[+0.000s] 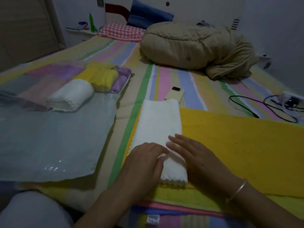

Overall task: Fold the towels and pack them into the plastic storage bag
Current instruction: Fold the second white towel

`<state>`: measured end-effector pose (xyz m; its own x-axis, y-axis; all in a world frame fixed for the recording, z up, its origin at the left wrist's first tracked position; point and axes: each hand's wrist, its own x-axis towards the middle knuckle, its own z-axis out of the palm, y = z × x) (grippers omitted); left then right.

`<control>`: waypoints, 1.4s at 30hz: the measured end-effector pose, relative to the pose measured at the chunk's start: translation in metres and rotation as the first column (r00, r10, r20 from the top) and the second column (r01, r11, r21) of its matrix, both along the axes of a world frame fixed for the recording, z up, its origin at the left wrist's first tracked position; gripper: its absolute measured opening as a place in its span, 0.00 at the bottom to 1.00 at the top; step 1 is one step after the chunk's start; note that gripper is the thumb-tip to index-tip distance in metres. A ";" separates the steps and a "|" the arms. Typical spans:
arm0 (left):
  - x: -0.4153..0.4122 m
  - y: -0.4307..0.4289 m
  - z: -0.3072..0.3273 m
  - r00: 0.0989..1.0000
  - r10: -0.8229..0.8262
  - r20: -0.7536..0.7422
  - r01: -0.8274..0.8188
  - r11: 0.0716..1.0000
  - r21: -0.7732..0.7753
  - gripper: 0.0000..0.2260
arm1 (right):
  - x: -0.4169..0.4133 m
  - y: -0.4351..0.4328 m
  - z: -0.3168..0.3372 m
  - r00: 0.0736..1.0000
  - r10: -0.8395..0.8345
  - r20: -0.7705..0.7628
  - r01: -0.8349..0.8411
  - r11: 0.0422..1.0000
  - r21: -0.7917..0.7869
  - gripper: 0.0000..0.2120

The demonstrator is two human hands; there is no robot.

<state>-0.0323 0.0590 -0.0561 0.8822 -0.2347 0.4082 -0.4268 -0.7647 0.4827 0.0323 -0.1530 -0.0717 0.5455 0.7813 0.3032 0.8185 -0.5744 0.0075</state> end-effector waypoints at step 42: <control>-0.005 0.010 -0.023 0.987 -0.156 0.020 0.135 0.903 0.409 0.30 | -0.028 -0.002 0.004 0.514 -0.140 -0.846 0.797 0.442 0.411 0.17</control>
<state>-0.0370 0.0692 -0.0789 0.8061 -0.5134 0.2944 -0.5640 -0.8171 0.1191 0.0044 -0.1548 -0.0679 0.9993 0.0001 -0.0380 -0.0352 -0.3752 -0.9263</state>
